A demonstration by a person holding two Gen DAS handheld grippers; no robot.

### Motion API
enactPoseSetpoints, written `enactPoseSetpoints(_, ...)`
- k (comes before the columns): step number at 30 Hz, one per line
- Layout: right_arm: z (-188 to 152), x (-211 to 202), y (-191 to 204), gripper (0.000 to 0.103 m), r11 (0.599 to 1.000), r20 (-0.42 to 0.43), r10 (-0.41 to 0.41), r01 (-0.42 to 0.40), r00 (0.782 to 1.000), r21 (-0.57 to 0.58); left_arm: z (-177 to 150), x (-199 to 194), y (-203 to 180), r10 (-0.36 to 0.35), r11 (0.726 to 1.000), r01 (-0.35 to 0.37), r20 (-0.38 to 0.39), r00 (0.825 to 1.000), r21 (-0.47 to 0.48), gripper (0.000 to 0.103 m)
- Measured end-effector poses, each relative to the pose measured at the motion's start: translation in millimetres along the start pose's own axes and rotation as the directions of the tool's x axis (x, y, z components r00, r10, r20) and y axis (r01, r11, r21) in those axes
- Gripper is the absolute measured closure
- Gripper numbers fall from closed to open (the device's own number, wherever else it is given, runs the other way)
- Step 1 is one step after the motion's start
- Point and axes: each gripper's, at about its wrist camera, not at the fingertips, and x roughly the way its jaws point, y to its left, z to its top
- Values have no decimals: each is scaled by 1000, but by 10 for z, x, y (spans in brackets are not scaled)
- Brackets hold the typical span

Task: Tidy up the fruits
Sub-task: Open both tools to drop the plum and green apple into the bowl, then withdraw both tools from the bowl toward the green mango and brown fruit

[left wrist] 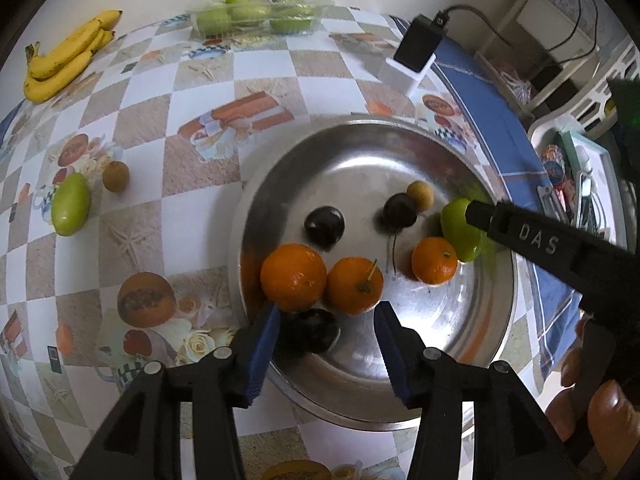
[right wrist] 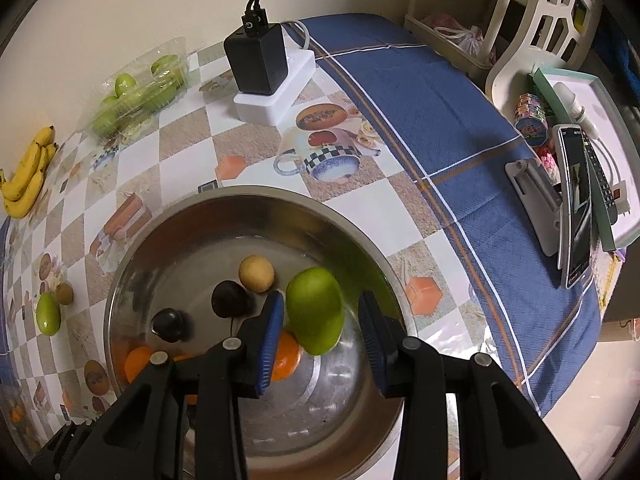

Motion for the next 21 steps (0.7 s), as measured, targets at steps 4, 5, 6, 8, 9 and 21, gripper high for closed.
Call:
enactPoseSetpoints(4,3,0,10,43,1000,4,11,-11,1000,-1,39,-64,85,-2,999,3,28,1000,-38,44)
enactPoseSetpoints(5,5,4,15,35,1000,4,13,-13,1000,-2,56,-81,124,5,998,-3,37,999,-56,41)
enactPoseSetpoints(6,4,7,16,33,1000,3,16,-16,1000,-3,69,-97,162,13,998,-9,46,999,-69,39)
enactPoseSetpoints(8,4,15,25,31,1000,2,21,-21,1000,-7,104,-140,260,41,994,-34,68,997,-104,32)
enactPoseSetpoints(9,2,19,31,30,1000,1,21,-21,1000,-9,122,-160,314,58,991,-48,76,995,-123,29)
enactPoseSetpoints(21,-4,41,91,21,999,-2,42,-42,999,-35,166,-245,898,231,926,-180,122,965,-333,8)
